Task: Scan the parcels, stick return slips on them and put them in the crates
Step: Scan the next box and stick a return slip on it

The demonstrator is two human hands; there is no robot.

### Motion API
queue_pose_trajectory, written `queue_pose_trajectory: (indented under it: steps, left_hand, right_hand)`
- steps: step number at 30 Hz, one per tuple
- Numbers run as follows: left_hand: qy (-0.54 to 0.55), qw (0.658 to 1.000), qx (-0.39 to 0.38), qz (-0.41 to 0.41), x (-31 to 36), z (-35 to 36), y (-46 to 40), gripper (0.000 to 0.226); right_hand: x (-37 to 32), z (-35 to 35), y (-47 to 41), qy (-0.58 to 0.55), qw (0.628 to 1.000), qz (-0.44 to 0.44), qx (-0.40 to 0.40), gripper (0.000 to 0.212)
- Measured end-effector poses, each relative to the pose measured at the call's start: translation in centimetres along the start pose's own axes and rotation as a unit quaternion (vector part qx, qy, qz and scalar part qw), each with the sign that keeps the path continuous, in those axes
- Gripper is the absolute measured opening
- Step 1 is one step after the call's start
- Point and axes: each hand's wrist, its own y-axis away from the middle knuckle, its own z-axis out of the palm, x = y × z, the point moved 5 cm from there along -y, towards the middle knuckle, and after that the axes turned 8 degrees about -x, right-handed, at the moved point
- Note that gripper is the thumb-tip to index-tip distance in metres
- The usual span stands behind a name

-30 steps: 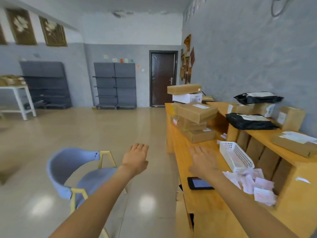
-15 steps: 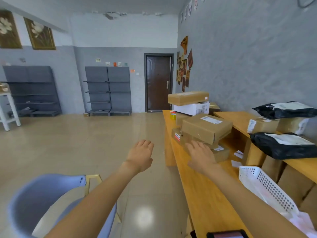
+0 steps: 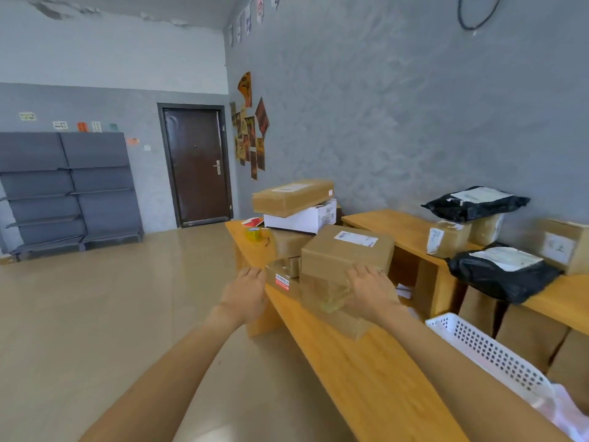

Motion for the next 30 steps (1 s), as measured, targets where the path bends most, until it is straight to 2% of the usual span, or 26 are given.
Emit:
queue_pose_trajectory:
  steps: [3, 8, 15, 20, 23, 27, 30]
  left_hand:
    - [0.025, 0.999, 0.006, 0.026, -0.7, 0.6, -3.6, 0.050]
    - [0.053, 0.995, -0.025, 0.082, 0.1, 2.9, -8.7, 0.051]
    - [0.079, 0.990, -0.027, 0.116, 0.8, 3.9, -17.0, 0.048]
    - [0.199, 0.976, -0.044, 0.073, 1.4, 3.8, -24.0, 0.052]
    - [0.290, 0.954, -0.069, 0.035, 2.1, 4.7, -27.7, 0.054]
    - [0.438, 0.893, -0.100, -0.034, 2.3, 6.3, -31.3, 0.055]
    - [0.520, 0.838, -0.152, -0.065, 2.7, 7.6, -32.8, 0.047]
  right_hand:
    - [0.6, 0.6, -1.2, -0.017, 0.999, 0.043, 0.002, 0.056]
    - [3.4, 1.6, -3.2, -0.077, 0.990, 0.120, -0.012, 0.061]
    - [9.0, 2.5, -8.5, -0.252, 0.947, 0.199, 0.004, 0.061]
    - [12.9, 4.7, -12.6, -0.432, 0.865, 0.253, 0.033, 0.063]
    - [14.7, 6.4, -14.9, -0.525, 0.798, 0.293, 0.034, 0.071]
    - [16.1, 8.7, -17.1, -0.623, 0.711, 0.325, 0.039, 0.084]
    - [16.0, 10.1, -17.9, -0.673, 0.661, 0.330, 0.029, 0.089]
